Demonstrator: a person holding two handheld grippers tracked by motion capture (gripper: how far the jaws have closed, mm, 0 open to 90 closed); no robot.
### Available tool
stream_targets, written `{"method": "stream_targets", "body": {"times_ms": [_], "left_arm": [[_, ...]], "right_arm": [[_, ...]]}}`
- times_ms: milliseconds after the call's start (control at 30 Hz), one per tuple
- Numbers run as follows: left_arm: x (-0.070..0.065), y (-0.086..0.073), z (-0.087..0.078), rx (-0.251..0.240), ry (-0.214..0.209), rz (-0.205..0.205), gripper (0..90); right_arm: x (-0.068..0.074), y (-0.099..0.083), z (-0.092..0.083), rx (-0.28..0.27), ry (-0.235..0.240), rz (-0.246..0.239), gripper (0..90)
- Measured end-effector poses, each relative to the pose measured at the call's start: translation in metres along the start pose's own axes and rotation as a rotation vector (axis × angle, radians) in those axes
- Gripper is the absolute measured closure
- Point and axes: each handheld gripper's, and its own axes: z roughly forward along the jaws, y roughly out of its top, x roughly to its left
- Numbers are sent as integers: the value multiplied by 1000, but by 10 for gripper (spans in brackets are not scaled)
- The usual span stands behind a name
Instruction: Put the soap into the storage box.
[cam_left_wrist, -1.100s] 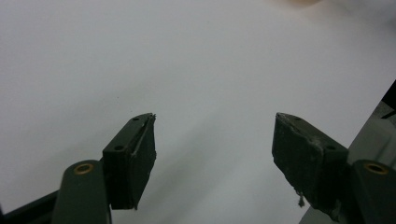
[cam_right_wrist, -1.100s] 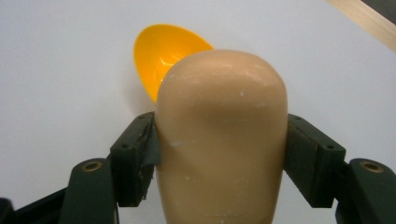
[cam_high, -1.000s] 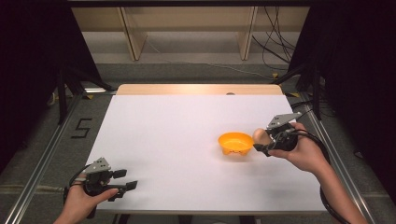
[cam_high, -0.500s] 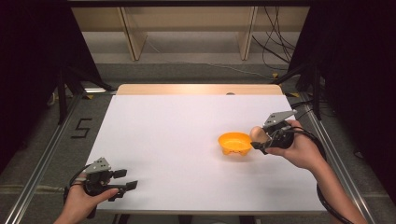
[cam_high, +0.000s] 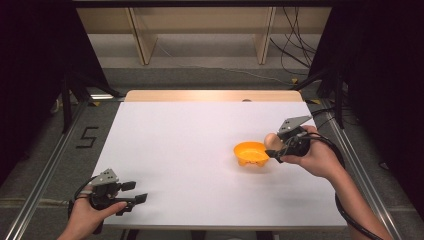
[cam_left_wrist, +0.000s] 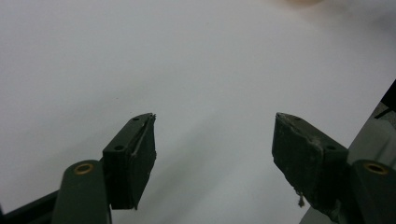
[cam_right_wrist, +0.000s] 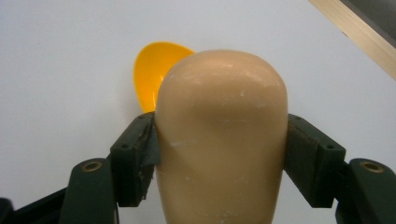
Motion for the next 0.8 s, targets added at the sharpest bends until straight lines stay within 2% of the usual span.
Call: {"method": "stream_targets", "body": {"times_ms": [200,267,333,367,600,667,767,800], "left_arm": [[0,0,0,1,-2,0,301],[0,0,0,0,0,1,301],[0,0,0,-4,-1,-5,301],[0,0,0,-5,-1,-5,301],[1,0,0,5,4,3,301],[0,0,0,-5,-2,-4,301],[0,0,0,-5,-2,-4,301],[-1,0,-1,-1,11,-3,301]], "right_arm": [[-1,3,1,2,-3,-8,334],[-1,5,0,18,3,-10,334],[-1,5,2,6,-8,-12,334],[-1,5,2,5,3,-13,334],[-2,7,4,9,-4,-26,334],[-3,8,3,18,6,-32,334],[-2,8,5,13,3,-23,334],[-2,8,6,12,-1,-25,334]]}}
